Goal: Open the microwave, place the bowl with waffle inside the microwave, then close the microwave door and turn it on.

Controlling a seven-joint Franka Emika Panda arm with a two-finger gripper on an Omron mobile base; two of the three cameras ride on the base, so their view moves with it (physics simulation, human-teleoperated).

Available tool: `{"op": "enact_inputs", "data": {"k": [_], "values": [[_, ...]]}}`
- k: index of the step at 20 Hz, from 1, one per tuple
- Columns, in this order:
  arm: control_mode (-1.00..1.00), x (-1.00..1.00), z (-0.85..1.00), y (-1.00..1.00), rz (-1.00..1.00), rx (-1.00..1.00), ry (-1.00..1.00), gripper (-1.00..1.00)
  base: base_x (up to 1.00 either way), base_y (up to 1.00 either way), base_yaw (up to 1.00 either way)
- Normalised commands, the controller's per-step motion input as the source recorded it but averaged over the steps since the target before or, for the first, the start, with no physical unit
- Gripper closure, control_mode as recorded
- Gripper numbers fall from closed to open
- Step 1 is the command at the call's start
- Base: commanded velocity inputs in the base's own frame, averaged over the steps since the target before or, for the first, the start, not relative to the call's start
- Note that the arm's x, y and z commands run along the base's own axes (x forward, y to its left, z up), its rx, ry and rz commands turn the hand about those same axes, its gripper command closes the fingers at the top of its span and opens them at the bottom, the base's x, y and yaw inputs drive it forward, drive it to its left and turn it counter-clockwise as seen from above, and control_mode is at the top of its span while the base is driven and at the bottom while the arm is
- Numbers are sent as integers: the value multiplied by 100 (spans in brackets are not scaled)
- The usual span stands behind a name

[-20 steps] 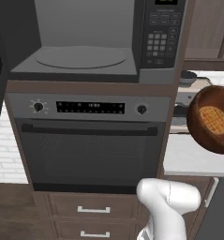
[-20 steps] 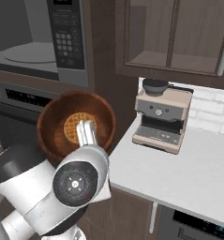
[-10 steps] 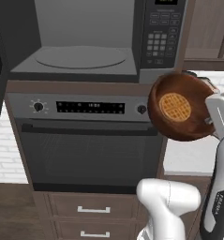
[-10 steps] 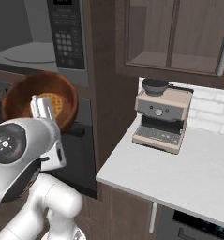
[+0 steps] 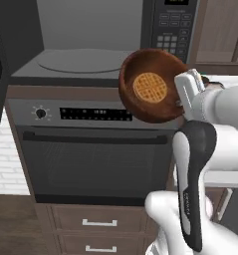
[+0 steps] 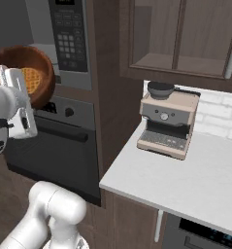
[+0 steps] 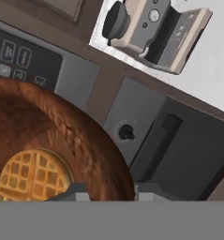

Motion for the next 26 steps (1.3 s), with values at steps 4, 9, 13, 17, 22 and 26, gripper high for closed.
{"op": "enact_inputs", "data": {"k": [4,9,13,17,22,26], "values": [[-100,73,12,88,-9,0,5,100,0,0,0],[-100,79,2,69,-14,0,2,100,0,0,0],[-100,83,23,49,-15,0,0,100,0,0,0],[-100,85,25,48,-13,0,6,100,0,0,0],[-100,79,38,32,-10,0,17,100,0,0,0],[-100,74,38,15,-7,0,13,100,0,0,0]]}}
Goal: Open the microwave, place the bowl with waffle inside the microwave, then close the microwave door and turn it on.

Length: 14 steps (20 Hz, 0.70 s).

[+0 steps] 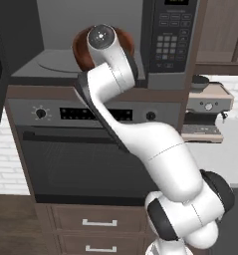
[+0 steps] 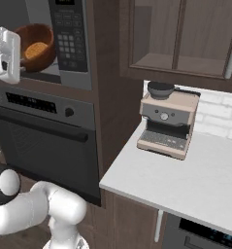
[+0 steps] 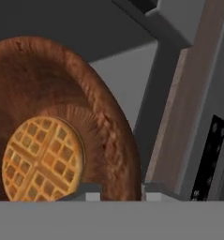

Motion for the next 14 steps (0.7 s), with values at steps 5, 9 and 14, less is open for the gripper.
{"op": "enact_inputs", "data": {"k": [5,9,14], "values": [[-100,74,7,21,-5,0,3,100,0,0,0],[-100,77,1,19,0,0,2,100,0,0,0],[-100,63,-20,3,0,0,1,100,0,0,0]]}}
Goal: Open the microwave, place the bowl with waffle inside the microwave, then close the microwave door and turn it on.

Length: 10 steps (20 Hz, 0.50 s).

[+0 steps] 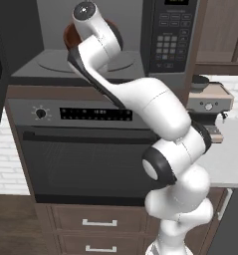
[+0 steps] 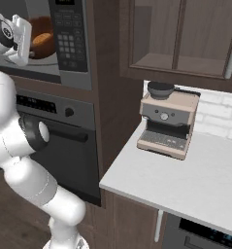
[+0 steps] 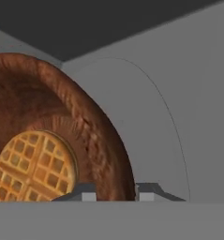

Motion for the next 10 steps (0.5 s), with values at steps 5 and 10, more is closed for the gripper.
{"op": "enact_inputs", "data": {"k": [5,10], "values": [[-100,7,-45,0,0,-1,0,100,0,0,0],[-100,0,-47,0,0,-1,1,-100,0,0,0]]}}
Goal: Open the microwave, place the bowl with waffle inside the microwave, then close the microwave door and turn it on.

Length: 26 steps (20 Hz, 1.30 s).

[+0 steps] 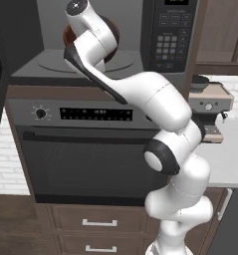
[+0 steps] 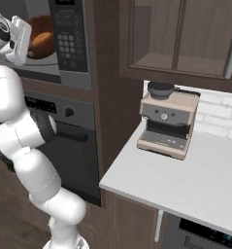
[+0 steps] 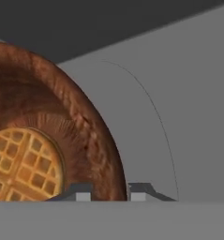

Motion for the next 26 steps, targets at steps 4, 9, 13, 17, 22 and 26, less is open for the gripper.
{"op": "enact_inputs", "data": {"k": [4,9,13,17,22,26], "values": [[-100,-6,-19,0,0,0,-7,-100,0,0,0],[-100,-22,0,0,0,0,-33,-100,0,0,0],[-100,-34,-2,0,2,0,-46,-100,0,0,0],[-100,-56,-16,0,1,0,-32,-100,0,0,0],[-100,-81,-9,-5,0,0,-26,-100,0,0,0],[-100,-92,-9,-3,0,0,-20,-100,0,0,0]]}}
